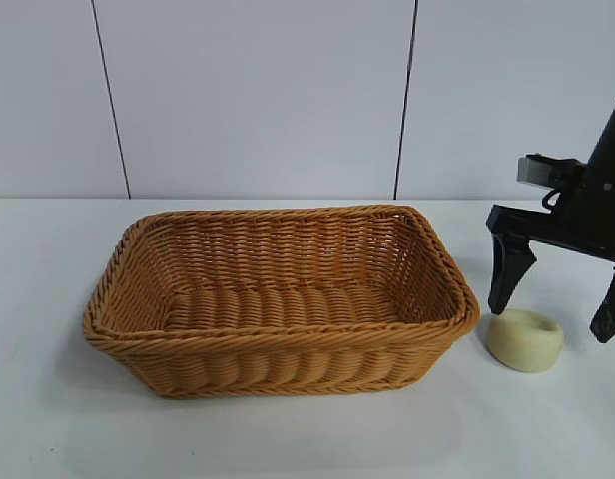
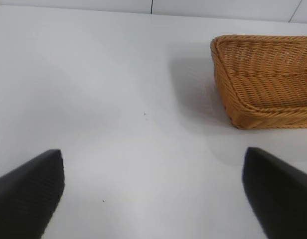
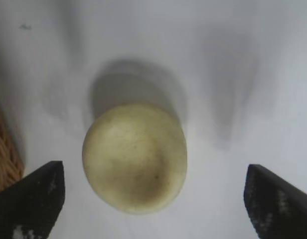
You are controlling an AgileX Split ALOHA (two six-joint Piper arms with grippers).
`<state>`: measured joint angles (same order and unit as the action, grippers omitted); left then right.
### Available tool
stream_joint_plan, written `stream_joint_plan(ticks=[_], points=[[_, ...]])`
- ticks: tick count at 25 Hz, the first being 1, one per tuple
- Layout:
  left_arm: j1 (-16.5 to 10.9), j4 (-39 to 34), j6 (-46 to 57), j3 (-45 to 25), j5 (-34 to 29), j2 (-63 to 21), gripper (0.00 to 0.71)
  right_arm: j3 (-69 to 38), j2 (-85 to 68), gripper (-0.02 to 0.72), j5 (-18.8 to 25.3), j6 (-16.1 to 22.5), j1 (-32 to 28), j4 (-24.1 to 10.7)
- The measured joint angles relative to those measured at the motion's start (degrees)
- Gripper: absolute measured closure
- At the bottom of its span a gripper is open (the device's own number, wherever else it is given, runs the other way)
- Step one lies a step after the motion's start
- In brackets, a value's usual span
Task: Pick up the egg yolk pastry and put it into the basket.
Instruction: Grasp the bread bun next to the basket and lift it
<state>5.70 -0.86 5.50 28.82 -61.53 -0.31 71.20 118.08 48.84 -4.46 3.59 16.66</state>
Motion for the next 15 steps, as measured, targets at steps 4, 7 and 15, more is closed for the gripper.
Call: stream_joint_plan(ticks=[4, 7, 15], points=[[0.0, 0.0, 0.0, 0.0, 0.0, 0.0, 0.015, 0.0, 0.1, 0.139, -0.7, 0.5, 1.3, -0.2], [0.0, 0.0, 0.0, 0.0, 0.0, 0.0, 0.015, 0.0, 0.2, 0.229, -0.5, 1.8, 1.3, -2.2], [0.0, 0.0, 0.0, 0.0, 0.0, 0.0, 0.015, 0.2, 0.5, 0.585, 1.3, 2.8, 1.3, -5.1]])
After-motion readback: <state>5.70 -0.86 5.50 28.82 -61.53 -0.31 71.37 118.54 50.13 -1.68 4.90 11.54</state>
